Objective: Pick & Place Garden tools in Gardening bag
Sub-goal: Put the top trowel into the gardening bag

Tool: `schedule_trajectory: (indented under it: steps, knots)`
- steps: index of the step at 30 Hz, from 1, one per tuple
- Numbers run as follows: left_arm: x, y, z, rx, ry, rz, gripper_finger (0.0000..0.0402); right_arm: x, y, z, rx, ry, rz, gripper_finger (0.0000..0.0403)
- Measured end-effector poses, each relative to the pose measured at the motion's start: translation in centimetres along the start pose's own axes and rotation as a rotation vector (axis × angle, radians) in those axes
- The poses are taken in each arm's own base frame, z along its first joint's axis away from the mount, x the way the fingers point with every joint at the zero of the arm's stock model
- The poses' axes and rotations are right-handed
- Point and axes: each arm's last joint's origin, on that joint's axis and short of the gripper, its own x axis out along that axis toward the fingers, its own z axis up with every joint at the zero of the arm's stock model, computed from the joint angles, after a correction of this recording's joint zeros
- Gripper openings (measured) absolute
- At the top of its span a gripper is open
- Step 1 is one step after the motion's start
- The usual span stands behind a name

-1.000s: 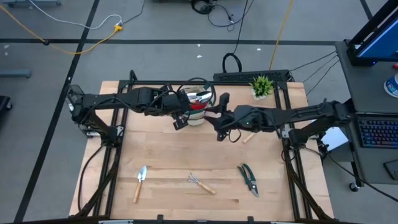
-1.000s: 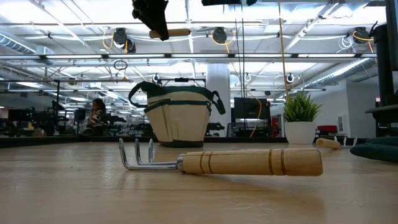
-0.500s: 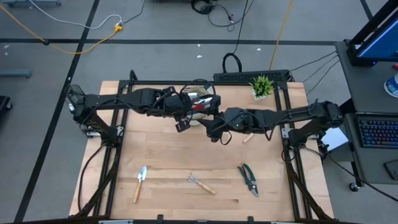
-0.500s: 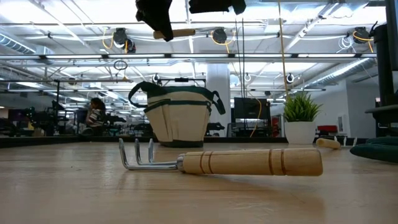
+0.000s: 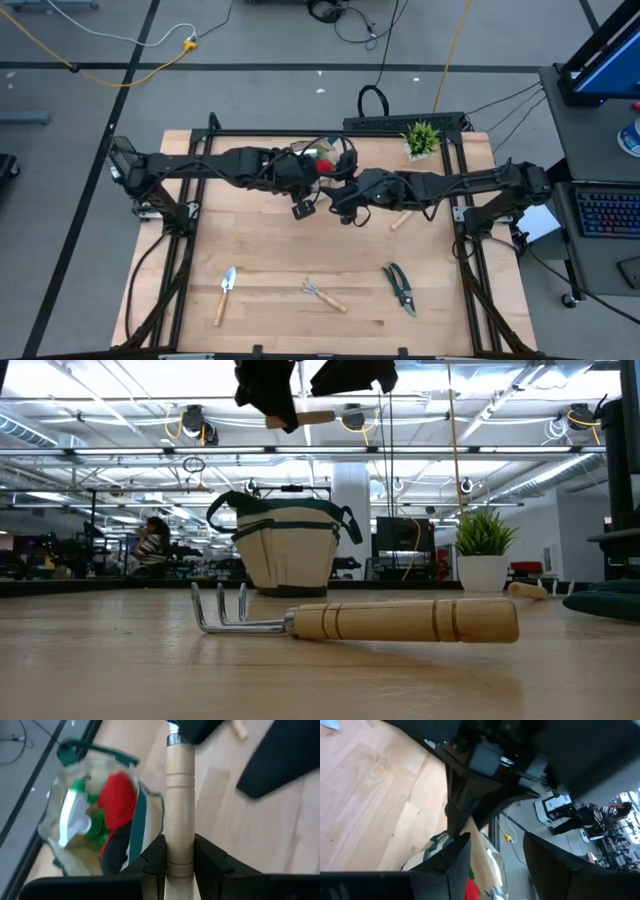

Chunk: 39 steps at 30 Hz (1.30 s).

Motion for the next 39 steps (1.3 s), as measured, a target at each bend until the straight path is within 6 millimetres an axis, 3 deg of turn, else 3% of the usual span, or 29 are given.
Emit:
schedule_trajectory:
  steps: [18, 31, 39]
  knots:
    - [0.9, 0.0, 0.7, -0.04, -0.023, -0.083, 0.0072, 0.2, 0.3, -1.6, -0.022, 0.117, 0.075, 0.0176]
    - [3.2, -0.7, 0.8, -0.055, 0.014, -0.106, 0.0072, 3.3, 2.5, -2.9, -0.035, 0.203, 0.128, 0.0176]
    - [3.3, 0.0, 0.7, -0.086, 0.043, -0.103, 0.0072, 3.3, 2.5, -3.0, -0.029, 0.222, 0.105, 0.0175]
